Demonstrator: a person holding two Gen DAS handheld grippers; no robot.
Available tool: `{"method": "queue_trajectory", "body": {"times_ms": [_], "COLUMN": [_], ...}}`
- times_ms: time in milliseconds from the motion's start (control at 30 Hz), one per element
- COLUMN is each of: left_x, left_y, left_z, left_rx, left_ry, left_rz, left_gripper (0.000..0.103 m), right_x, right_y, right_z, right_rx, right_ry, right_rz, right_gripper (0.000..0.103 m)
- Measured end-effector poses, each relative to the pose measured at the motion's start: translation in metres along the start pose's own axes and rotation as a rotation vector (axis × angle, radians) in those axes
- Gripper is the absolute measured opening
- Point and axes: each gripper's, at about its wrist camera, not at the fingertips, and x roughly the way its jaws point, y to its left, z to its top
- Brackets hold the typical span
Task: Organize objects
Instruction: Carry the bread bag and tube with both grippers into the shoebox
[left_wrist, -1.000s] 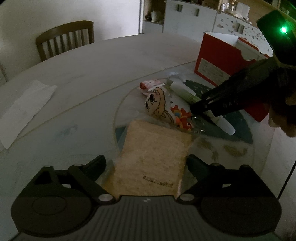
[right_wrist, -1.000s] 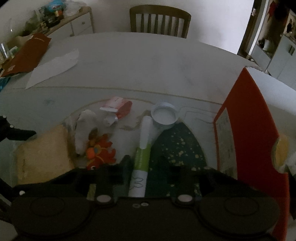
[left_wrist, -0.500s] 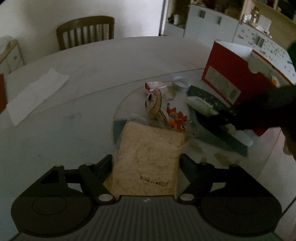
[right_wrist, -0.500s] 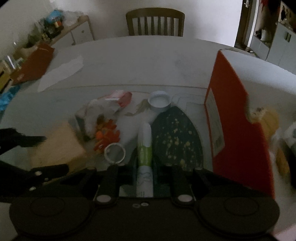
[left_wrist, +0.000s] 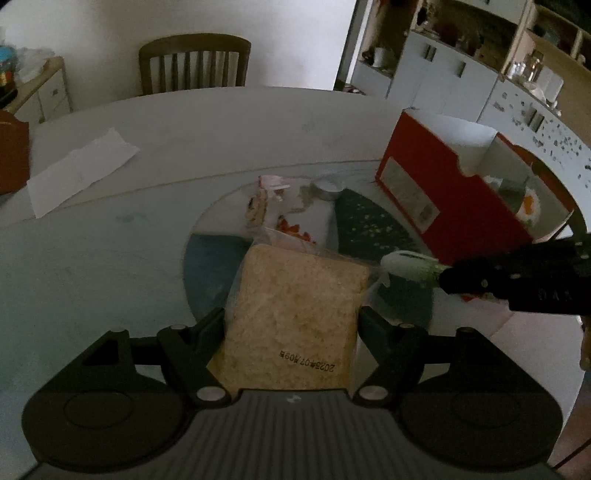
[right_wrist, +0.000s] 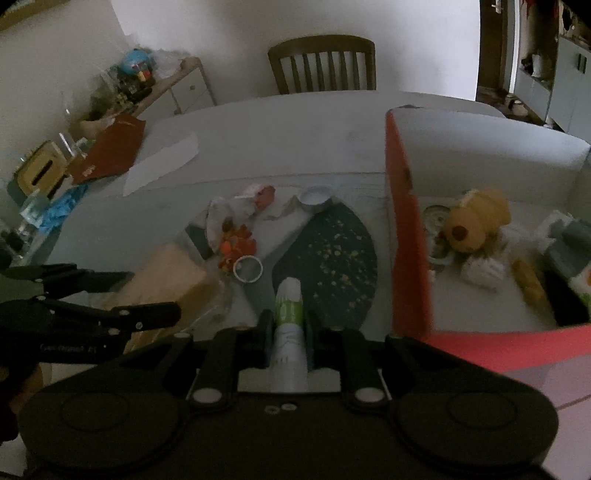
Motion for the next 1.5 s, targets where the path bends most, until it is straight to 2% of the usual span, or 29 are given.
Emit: {"method": "queue_trajectory", "body": {"times_ms": [233,500,700,1067,1233,1500], "left_x": [-0.018,-0.030,-0.026,0.004,0.022,0.047], "left_y": [-0.027,-0.077,-0.120,-0.186,-0.208,-0.222], "left_z": [0.011,0.033,0.050,0.090,0.103,0.128], "left_rx": [-0.067,-0.048,0.004,0.104,0.152,0.201], "left_ry": [-0.018,-0.077,-0.098,-0.102,-0.098,-0.095], "left_rz": [-0.034,-0.056,-0.064,-0.074,-0.063,-0.029], "left_gripper": [0.077,0.077,0.077,0.077,0.077,0.077], "right_x": [-0.047,-0.078,-0.093,-0.087,-0.074,-0.056], "right_y": [-0.024,-0.066,-0.105,-0.169,-0.185,-0.193], "right_z": [0.003,0.011,0.018,0.027,0.027,0.025], "right_rx": [0.020,0.047,0.077,0.143,0.142,0.119], "right_ry": [-0.075,-0.158,-0.215,-0.251,-0.234,-0.193], "right_rz": [0.049,0.056,0.022,-0.082,-0.118,-0.113], "right_gripper": [0.017,0.017,0.017,0.017,0.017,0.017]}}
